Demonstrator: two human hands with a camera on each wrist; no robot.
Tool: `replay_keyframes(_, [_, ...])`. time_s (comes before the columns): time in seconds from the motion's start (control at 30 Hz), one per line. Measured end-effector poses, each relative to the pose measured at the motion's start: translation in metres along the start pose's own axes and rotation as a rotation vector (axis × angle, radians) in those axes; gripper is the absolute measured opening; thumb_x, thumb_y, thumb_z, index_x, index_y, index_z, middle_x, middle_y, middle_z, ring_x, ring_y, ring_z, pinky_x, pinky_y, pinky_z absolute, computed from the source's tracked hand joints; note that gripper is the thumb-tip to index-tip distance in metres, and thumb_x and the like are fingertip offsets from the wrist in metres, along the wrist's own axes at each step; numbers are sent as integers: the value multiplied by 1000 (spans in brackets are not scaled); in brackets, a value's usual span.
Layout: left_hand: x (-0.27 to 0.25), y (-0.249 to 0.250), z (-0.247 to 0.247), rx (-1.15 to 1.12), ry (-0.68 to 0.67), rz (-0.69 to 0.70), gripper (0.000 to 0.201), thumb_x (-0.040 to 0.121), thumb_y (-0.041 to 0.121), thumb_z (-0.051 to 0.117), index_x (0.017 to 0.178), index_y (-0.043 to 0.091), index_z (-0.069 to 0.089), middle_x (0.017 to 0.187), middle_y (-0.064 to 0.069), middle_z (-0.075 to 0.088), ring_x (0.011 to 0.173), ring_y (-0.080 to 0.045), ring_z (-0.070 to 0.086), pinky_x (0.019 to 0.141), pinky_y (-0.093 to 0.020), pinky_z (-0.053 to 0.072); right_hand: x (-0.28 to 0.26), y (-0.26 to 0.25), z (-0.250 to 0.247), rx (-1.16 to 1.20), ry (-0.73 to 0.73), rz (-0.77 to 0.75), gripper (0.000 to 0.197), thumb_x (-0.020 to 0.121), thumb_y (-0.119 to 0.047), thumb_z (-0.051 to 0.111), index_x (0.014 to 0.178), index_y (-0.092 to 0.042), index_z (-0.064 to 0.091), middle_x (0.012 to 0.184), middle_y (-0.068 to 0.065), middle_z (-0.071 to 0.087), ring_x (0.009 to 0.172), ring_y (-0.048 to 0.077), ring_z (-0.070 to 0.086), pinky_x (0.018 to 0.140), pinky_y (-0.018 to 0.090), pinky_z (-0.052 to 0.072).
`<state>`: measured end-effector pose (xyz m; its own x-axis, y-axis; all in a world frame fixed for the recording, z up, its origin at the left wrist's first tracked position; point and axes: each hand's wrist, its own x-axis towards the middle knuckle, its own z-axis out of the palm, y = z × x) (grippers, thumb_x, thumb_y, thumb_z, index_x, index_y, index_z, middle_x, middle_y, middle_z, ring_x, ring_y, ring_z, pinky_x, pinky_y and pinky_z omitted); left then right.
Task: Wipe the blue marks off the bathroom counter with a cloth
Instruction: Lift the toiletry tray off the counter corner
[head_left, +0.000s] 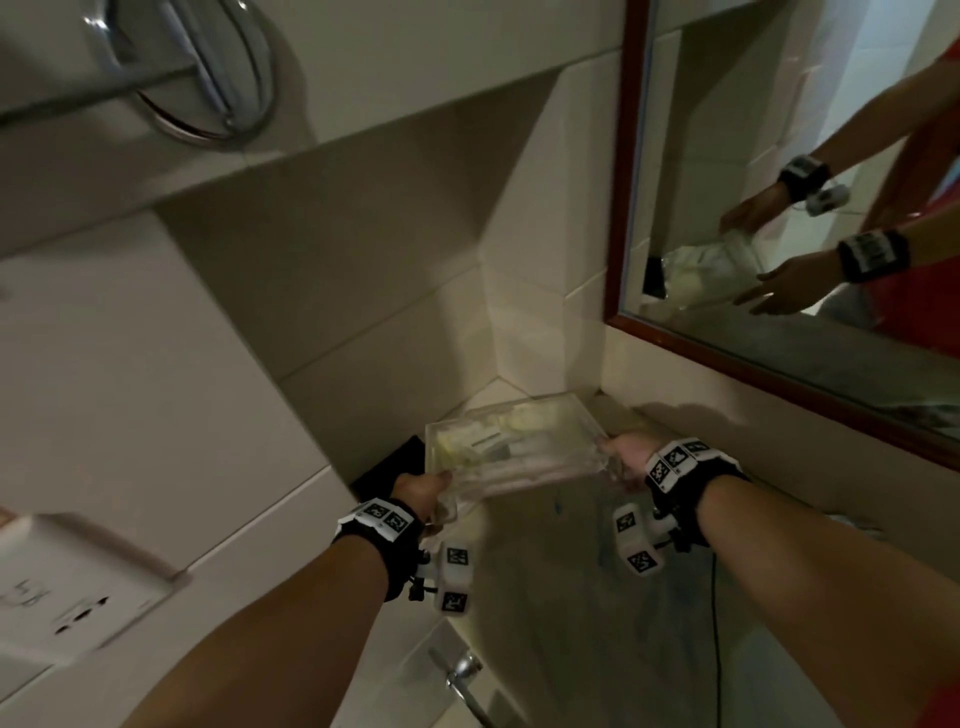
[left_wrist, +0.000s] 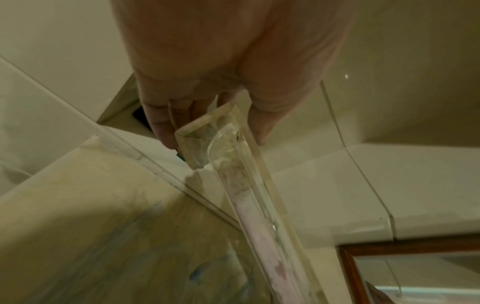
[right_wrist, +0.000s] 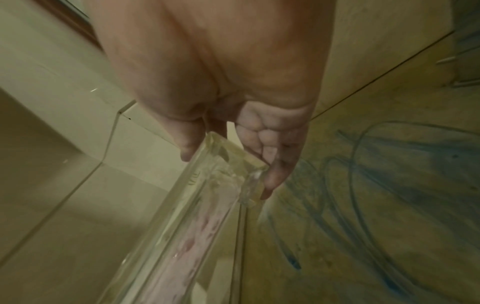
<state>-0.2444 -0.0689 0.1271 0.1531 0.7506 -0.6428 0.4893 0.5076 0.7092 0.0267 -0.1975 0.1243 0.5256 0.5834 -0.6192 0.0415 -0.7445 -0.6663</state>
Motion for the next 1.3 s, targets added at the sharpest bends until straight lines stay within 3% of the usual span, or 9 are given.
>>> replay_keyframes(0.17, [9,-1,2,-34,32,-17,38,90,35,66,108,2,62,91,-18,64,83,-33,63,70,-38,50,19,-18,4,58,10,38,48,97,-39,56,119,4,62,104,22,66,83,31,61,79,42,53])
replay_keyframes(0.27, [19,-2,5,-63,49,-40,36,92,32,64,109,1,61,91,-18,62,82,-32,60,76,-41,49,37,-20,5,41,-2,-9,49,98,-37,54,126,3,58,84,6,59,72,19,54,71,32,48])
replay_keyframes(0.4, [34,-5,10,-115,52,-78,38,92,33,65,114,2,60,88,-15,60,87,-32,61,81,-43,51,59,-26,12,123,-46,27,44,97,-35,56,122,1,60,96,18,60,82,30,57,68,38,49])
replay_keyframes(0.53, [54,-8,17,-164,64,-121,45,89,36,67,121,5,57,99,-16,61,92,-31,64,73,-40,53,83,-36,19,111,-36,23,41,98,-30,56,125,0,57,105,19,59,86,30,56,66,35,48])
replay_keyframes(0.67, [74,-5,24,-201,45,-154,42,90,24,67,122,-1,56,107,-20,63,88,-32,60,72,-40,49,108,-41,21,132,-29,25,37,99,-25,54,126,0,55,98,18,60,82,31,58,68,37,49])
replay_keyframes(0.87, [94,1,35,-244,97,-167,46,90,23,67,126,1,49,114,-19,58,76,-24,57,67,-38,47,141,-42,26,201,-78,16,36,101,-26,50,131,-5,52,114,22,61,90,33,60,68,36,48])
replay_keyframes(1.03, [107,-5,39,-234,135,-133,33,89,19,69,108,-5,58,97,-19,60,65,-23,56,63,-37,43,166,-40,34,271,-69,7,33,101,-21,50,123,4,55,83,12,58,67,24,54,64,36,46])
replay_keyframes(1.2, [117,-5,45,-263,184,-104,24,88,16,70,77,5,52,85,-19,59,60,-24,55,66,-37,45,181,-39,41,393,-10,-9,35,96,-21,59,122,2,56,103,19,59,71,24,56,68,36,48])
replay_keyframes(1.3, [124,-6,47,-303,212,-114,28,87,11,70,76,10,44,89,-20,60,61,-24,51,57,-33,40,223,-18,48,391,-26,-14,75,68,-39,84,127,-1,57,114,19,63,85,31,61,79,42,54])
